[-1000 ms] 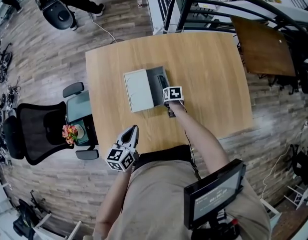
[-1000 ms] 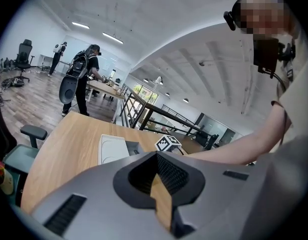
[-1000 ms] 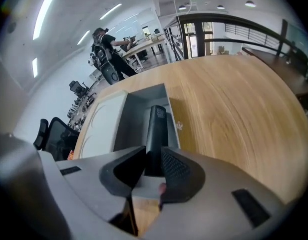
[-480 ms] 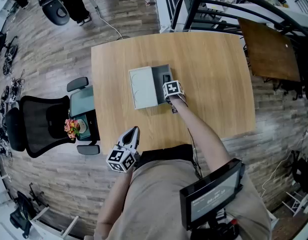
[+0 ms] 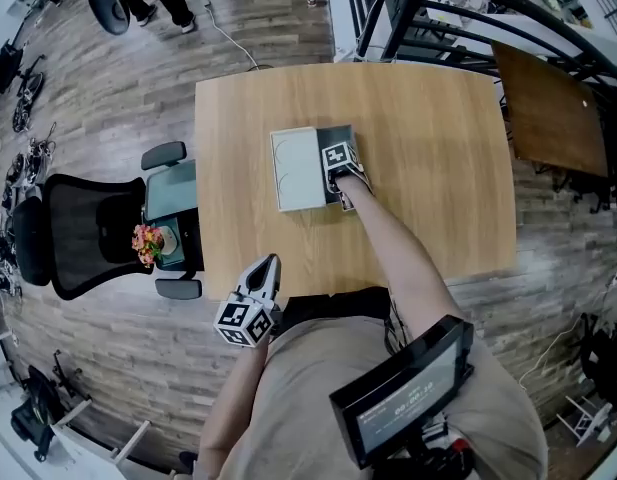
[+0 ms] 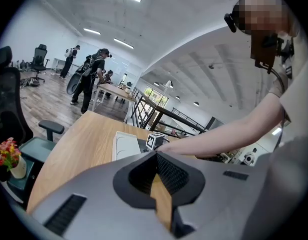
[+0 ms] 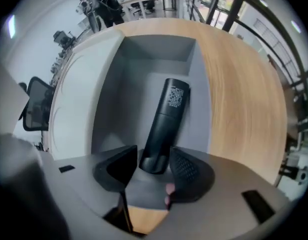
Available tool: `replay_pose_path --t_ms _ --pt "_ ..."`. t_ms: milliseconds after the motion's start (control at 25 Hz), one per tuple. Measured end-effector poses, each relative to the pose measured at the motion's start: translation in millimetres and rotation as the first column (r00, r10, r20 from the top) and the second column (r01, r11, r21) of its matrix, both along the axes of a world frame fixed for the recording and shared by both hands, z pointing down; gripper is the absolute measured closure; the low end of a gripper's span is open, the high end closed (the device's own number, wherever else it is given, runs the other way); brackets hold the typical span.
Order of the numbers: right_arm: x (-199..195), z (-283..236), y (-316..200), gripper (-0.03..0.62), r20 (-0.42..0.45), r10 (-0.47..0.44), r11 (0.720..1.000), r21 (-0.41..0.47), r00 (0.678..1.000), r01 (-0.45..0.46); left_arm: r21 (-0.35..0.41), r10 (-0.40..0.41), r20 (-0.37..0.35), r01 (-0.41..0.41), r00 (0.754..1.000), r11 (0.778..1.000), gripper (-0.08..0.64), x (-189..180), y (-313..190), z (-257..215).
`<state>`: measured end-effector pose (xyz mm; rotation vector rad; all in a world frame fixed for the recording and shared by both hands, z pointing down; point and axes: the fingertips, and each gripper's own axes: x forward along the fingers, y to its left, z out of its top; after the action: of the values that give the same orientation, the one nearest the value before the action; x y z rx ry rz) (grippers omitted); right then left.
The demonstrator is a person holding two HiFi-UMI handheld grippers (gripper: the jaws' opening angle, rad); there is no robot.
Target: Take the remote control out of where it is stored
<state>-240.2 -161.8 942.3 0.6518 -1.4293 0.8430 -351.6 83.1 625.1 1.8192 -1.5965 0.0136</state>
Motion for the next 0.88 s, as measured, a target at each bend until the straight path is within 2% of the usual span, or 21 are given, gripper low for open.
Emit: replay_pose_path --t_ms 40,80,240,360,480,600,640,720,760,880 --pt "-0.5 -2.4 -0.7 0.41 0.0 -0.051 0.998 0.027 0.999 0.051 -0.004 -0.009 -0.003 0.009 1.0 1.0 0.566 -1.8 2.5 1.5" --pt "-2.0 -5.5 -1.0 0.426 0.01 -0.097 0.994 0.059 0.995 0.096 -0.007 -0.015 -0.005 0.015 1.0 1.0 0.566 -2.6 4.2 2.9" --pt "-8.8 -16.4 1.0 0.446 0.058 -0.23 0.958 0.191 0.971 0.215 -0.011 -0.004 -0.013 0.004 1.0 1.0 0.566 3.5 4.0 6.4" --pt "-12.4 -21.4 0.6 0.478 0.089 -0.234 0.945 0.255 0.968 0.205 -0.003 0.027 -0.01 -0.027 1.0 1.0 0.566 11.3 1.6 6.8" --pt "-10.4 -21.9 -0.6 0.503 0.118 -0.184 0.957 0.247 0.976 0.15 -0.004 0.046 -0.003 -0.046 0.999 0.999 0.566 17.7 -0.8 5.4" --pt "-15.0 -22.6 -0.9 0.505 0.108 -0.198 0.954 0.251 0.974 0.165 -0.012 0.05 0.003 -0.05 0.999 0.999 0.566 19.6 0.7 4.9" --pt "-18.8 -24.3 -2.0 0.493 0.114 -0.202 0.949 0.267 0.973 0.166 -0.015 0.049 0.005 -0.049 0.999 0.999 0.566 19.1 2.1 4.8" --pt "-26.0 -27.1 -6.5 0.37 0.139 -0.188 0.943 0.303 0.972 0.139 -0.02 0.046 0.009 -0.046 0.999 0.999 0.566 18.0 5.5 4.4" --pt "-28.2 -26.3 -8.5 0.341 0.147 -0.181 0.941 0.313 0.973 0.127 -0.023 0.045 0.012 -0.045 0.999 0.999 0.566 17.9 7.0 3.8" --pt "-28.5 -14.8 -8.3 0.337 0.118 -0.182 0.945 0.296 0.976 0.141 -0.031 0.042 0.02 -0.041 0.999 0.999 0.566 17.7 10.4 3.1"
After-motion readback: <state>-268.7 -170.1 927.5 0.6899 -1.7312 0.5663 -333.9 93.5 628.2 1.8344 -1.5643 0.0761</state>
